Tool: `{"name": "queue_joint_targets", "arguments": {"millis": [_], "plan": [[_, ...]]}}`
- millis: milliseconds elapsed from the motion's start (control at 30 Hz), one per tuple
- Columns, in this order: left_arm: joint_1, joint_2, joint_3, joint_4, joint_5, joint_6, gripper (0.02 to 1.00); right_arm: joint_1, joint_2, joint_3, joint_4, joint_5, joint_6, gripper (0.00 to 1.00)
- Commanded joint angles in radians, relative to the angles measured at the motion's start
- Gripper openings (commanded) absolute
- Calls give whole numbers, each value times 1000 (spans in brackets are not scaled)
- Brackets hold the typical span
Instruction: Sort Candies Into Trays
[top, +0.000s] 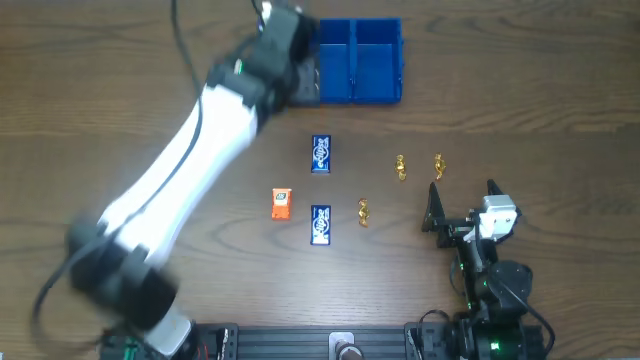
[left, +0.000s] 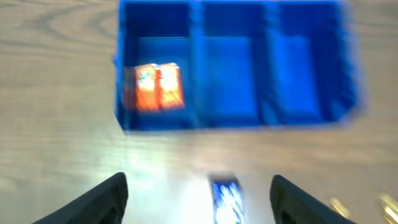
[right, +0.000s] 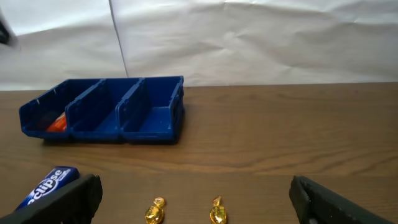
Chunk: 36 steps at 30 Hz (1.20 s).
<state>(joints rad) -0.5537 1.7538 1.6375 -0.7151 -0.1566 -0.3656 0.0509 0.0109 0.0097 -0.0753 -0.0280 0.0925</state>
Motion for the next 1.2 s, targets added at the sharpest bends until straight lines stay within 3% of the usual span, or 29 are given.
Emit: {"name": "queue_joint_targets", "arguments": {"millis": [33,333,500,1033,1200], "plan": [[-99,-206,-331,-6,-34,-156,871,-7,-7,-2,-6,-3,-12,998],[-239,-250,-748,122,-31,-322,886,-7,-7,-2,-6,-3,-12,1000],[-242,-245,-867,250,-11,-356,871,-7,-7,-2,-6,-3,-12,1000],[-191,-143,-874,316,-18,-356,818,-7,-7,-2,-6,-3,-12,998],[-191,-124,-872,331,-18,-353,709,-7,-7,-2,-6,-3,-12,998]]}}
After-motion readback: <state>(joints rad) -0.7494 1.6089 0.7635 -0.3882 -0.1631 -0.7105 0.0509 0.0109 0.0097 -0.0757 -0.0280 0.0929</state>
